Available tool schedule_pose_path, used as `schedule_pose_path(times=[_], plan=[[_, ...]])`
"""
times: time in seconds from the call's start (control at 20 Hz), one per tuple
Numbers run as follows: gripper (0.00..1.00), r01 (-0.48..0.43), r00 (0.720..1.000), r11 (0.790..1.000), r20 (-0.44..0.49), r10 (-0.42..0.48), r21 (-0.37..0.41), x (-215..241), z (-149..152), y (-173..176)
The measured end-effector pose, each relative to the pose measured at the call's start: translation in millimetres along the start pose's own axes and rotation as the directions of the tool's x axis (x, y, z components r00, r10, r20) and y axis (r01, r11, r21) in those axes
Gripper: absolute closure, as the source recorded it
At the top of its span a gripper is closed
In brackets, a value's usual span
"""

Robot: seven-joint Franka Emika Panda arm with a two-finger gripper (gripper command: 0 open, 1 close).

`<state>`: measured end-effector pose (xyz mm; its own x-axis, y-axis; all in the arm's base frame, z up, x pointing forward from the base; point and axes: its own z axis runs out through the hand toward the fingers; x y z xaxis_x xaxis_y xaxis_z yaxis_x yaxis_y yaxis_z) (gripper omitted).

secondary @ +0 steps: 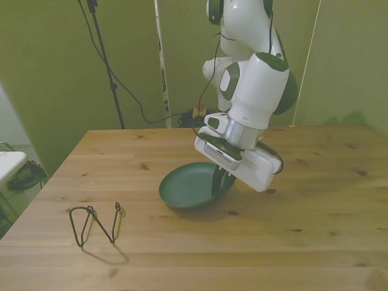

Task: Unload the plate

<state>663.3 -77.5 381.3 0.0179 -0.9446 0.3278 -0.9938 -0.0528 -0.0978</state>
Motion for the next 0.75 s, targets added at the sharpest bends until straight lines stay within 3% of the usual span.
schedule_pose_path(times=[0.2,0.35,0.55,0.75], plan=[[0.0,0.007,1.0,1.0,0.005,-0.007,0.016,0.1,-3.4,-0.2],[0.0,0.018,1.0,0.999,0.015,-0.018,0.048,6.8,-25.7,1.5],[0.0,0.033,0.996,0.993,0.081,-0.043,0.117,30.5,-102.0,20.1],[0.0,0.083,0.985,0.986,0.137,-0.103,0.143,51.7,-175.8,62.7]])
